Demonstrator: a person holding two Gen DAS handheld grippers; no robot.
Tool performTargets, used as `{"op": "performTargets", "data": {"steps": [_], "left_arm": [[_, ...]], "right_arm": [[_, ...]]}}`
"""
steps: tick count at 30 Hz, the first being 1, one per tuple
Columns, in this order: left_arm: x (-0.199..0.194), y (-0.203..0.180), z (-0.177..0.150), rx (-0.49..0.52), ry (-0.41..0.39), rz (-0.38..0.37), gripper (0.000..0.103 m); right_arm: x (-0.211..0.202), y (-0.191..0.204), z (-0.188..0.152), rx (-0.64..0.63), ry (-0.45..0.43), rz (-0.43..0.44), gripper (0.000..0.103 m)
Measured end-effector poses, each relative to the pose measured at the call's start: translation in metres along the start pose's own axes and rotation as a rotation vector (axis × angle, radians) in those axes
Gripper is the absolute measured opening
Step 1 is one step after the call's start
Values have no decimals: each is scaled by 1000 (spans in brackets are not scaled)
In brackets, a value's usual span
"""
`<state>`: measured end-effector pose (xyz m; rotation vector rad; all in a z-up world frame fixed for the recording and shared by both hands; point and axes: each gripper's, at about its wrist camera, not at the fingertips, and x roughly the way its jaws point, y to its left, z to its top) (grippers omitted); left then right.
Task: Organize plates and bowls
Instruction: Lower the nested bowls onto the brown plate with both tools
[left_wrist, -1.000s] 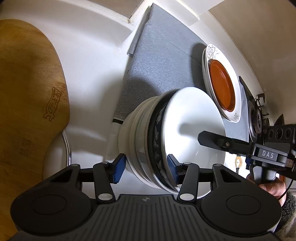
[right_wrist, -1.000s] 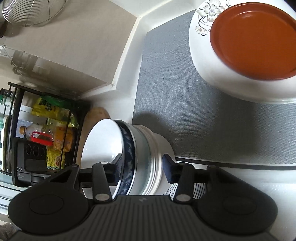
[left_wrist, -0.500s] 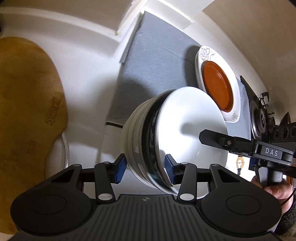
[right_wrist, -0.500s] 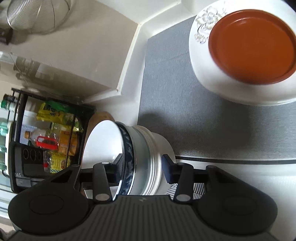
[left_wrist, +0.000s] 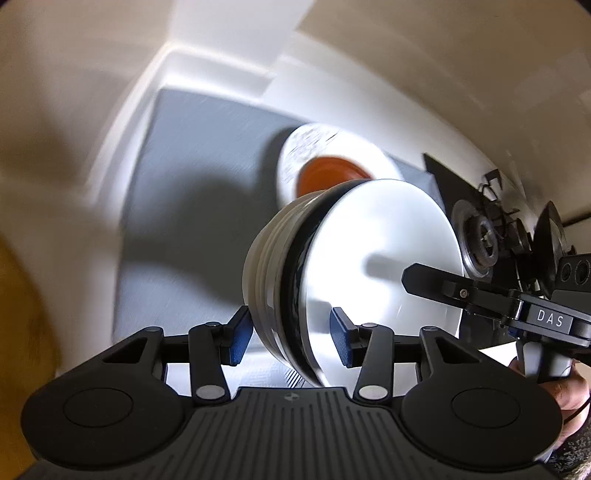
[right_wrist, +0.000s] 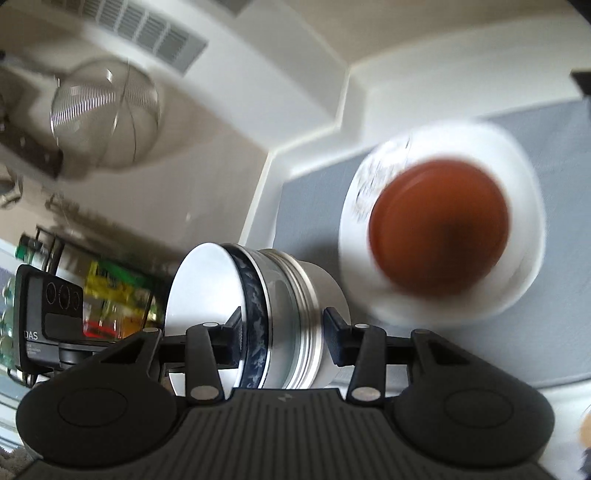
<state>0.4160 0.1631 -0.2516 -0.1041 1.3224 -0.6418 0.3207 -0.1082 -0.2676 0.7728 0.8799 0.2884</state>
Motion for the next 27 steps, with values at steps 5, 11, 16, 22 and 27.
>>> {"op": "performTargets", "data": {"steps": [5,11,16,22,27], "left_arm": [[17,-25,36,48,-18,-15,49],[42,-47,69,93,-18,-6,49],[63,-54,86,109,9,6,49],[96,-51,97,105,52,15,49],[113,-52,97,109,68,38,49]], "right_arm": [[-18,-16,24,7,-74,-30,49],[-26,-49,46,60,-127,-46,49],[-16,-69,54,99,-146,-69,49],[3,-96,54,157,-132,-91,49],[16,-104,53,164,-108,-123,48]]}}
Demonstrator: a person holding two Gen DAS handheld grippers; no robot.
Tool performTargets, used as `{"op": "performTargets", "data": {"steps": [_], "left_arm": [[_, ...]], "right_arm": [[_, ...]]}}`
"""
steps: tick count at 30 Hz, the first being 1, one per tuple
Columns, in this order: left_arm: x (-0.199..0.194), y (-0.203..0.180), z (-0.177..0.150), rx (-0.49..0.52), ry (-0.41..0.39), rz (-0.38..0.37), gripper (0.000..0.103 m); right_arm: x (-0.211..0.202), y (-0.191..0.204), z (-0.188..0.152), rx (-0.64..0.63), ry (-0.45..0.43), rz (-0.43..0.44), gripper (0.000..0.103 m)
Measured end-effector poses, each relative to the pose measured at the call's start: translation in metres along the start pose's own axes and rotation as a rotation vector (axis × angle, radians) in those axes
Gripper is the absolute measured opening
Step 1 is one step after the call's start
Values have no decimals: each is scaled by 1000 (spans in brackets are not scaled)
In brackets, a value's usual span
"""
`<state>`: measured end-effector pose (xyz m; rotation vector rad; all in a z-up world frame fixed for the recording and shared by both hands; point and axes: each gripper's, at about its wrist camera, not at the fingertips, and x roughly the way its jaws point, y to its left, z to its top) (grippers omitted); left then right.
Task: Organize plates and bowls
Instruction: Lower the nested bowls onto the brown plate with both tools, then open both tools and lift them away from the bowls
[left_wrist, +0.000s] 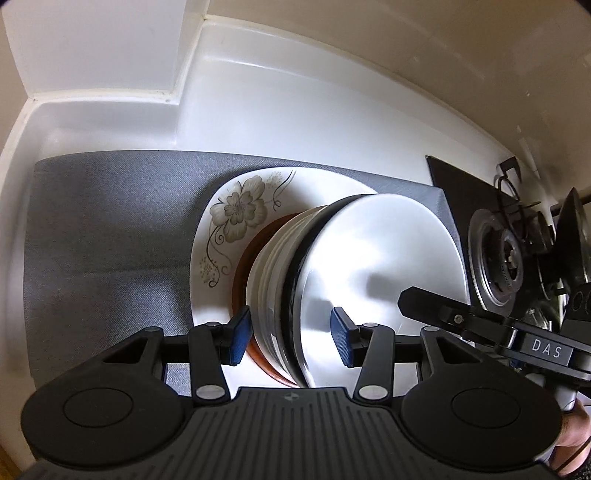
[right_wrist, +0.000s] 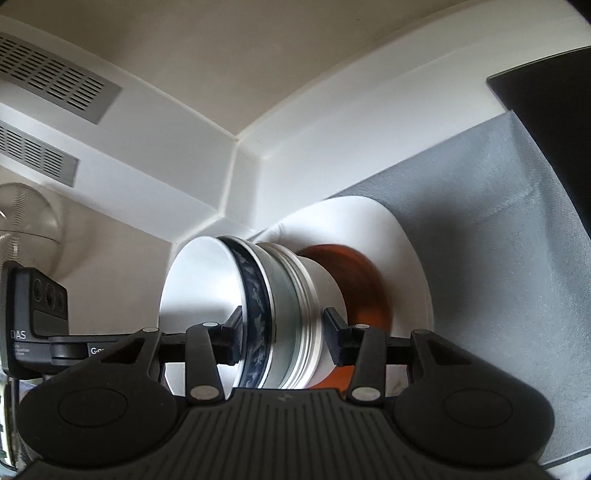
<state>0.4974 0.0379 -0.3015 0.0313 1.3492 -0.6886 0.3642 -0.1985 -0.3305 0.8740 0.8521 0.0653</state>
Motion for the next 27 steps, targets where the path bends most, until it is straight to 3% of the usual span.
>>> {"op": "performTargets", "data": {"steps": [7,11,12,14,15,18,20,23,27], "left_arm": [[6,-7,-4,46,-21,23,47],[4,-9,-8,40,-57,24,47],[-1,-9,-10,34,-81,23,49],[-18,-14,-15,55,-152,37,59],[-28,-19,-19,72,-195,65,66],[-67,-39,-37,115,-311,178,70],[-97,-55,-54,129,-373,193,73],[-144,-86,-79,127,-451,218,93],[-193,-137,-114,91,-517,295,103]], "right_arm": [[8,-9,-4,32,5,-33,49],[9,-2,-4,17,11,-59,57],[6,0,-5,17,4,-56,62],[-5,7,-9,12,-32,-63,88],[-11,11,-12,1,-49,-78,90],[-37,30,-27,-49,-112,-128,90],[-57,48,-38,-96,-161,-170,92],[-88,83,-58,-194,-185,-218,100],[-131,127,-84,-302,-202,-301,101]]}}
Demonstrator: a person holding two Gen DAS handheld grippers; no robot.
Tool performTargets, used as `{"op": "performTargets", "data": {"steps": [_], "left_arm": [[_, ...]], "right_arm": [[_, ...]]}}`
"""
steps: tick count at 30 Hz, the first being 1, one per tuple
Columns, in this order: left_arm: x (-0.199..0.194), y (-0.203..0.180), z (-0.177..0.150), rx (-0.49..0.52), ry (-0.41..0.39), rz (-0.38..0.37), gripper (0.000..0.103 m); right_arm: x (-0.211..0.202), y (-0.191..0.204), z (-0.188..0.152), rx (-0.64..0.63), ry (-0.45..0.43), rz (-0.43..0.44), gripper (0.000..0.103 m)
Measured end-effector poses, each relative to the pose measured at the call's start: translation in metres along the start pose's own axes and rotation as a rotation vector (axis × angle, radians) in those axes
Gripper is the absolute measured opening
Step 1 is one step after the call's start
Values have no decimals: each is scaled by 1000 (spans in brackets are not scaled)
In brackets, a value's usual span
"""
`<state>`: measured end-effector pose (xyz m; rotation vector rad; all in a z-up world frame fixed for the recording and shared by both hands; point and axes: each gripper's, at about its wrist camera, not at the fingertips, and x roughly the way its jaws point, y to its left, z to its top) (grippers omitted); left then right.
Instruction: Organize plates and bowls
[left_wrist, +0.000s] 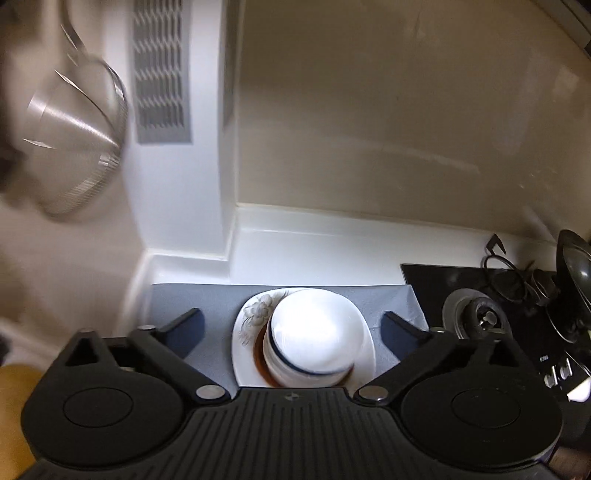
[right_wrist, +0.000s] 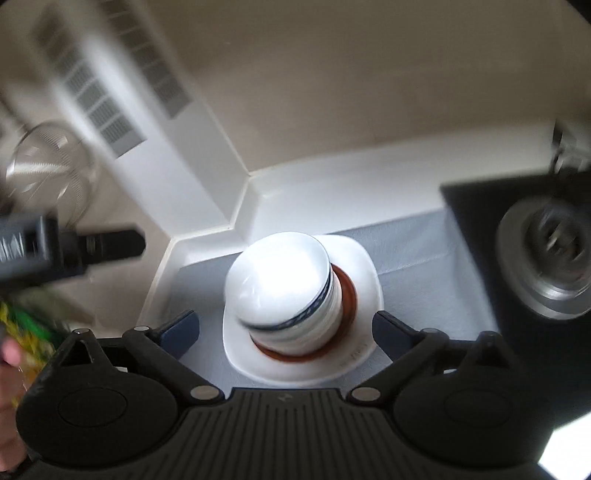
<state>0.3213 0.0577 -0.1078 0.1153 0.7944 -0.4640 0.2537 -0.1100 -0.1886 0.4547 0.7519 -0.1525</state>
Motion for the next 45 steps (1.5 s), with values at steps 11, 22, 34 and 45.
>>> {"op": "performTargets", "data": {"steps": [11,22,34,45], "left_arm": [[-129,-78,-39,-10,8,132,102],[-182,-124,-86,3,49,255,102],[-206,-134,-103,3,46,280,103],[-224,-147,-116,19,45,289,103]], "right_arm": [[-152,11,-12,-79,-15,-44,103],[-215,-9,-58,-97,57,-37,103],[-233,-9,-75,-91,69,-18,102],[-257,-15,-89,-87,61,-12,103]]}}
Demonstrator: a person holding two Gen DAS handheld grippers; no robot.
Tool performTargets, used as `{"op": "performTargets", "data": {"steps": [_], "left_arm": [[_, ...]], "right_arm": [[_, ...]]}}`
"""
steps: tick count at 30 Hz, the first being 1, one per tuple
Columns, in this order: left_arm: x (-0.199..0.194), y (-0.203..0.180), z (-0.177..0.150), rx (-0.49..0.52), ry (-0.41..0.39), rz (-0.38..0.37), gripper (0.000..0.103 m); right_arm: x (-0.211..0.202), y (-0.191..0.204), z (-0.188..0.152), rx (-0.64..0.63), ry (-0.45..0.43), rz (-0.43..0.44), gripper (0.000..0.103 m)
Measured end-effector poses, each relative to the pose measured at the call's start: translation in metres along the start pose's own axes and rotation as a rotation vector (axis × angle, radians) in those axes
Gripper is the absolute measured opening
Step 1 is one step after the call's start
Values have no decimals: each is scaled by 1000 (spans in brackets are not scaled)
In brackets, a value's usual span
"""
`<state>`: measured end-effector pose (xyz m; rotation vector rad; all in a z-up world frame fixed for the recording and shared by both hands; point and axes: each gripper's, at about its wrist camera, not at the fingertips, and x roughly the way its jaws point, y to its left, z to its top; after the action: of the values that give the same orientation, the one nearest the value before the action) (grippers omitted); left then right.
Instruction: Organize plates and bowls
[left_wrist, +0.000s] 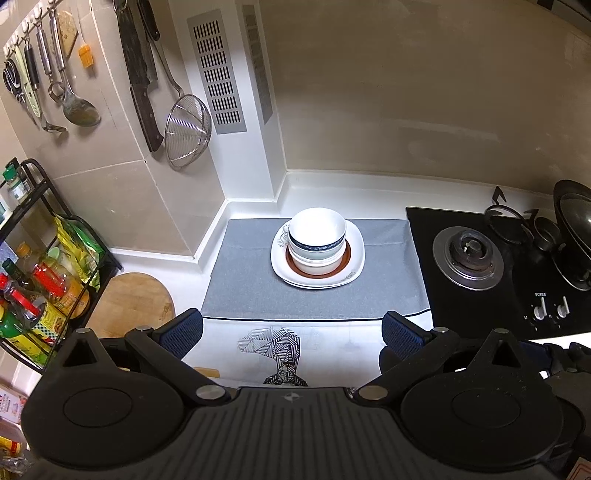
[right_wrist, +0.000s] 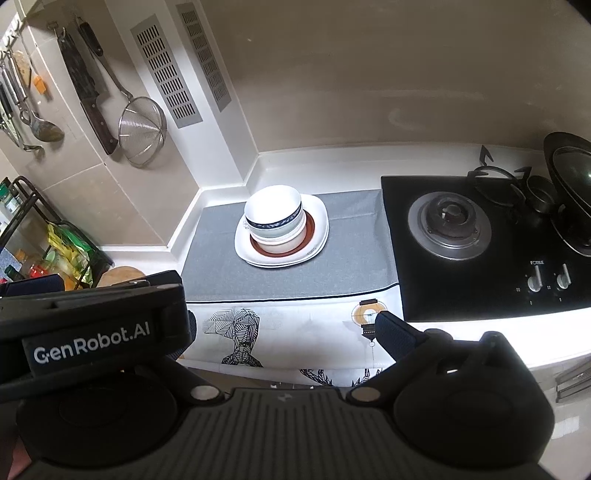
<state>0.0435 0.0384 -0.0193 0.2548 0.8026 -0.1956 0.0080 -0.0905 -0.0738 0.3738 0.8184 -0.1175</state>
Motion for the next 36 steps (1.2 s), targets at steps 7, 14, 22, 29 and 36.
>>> {"op": "performTargets", "data": {"steps": [7,14,22,29,36], "left_arm": [[-14,-6,-8,10,-12,8,103],[-21,-9,-13,20,-3,1,103],[-30,-12,-17,22,-15,-6,103],[-33,-12,-20,26,-9,5,103],[-32,-13,-19,29,-1,6,103]], "right_arm": [[-16,-4,-9,-2,-20,-7,103],[-23,-4,-16,1,-16,3,102],[-32,-4,-21,4,-30,2,102],[-33,-3,-25,3,-27,11,102],[-32,-2,-27,7,-22,15,102]]}}
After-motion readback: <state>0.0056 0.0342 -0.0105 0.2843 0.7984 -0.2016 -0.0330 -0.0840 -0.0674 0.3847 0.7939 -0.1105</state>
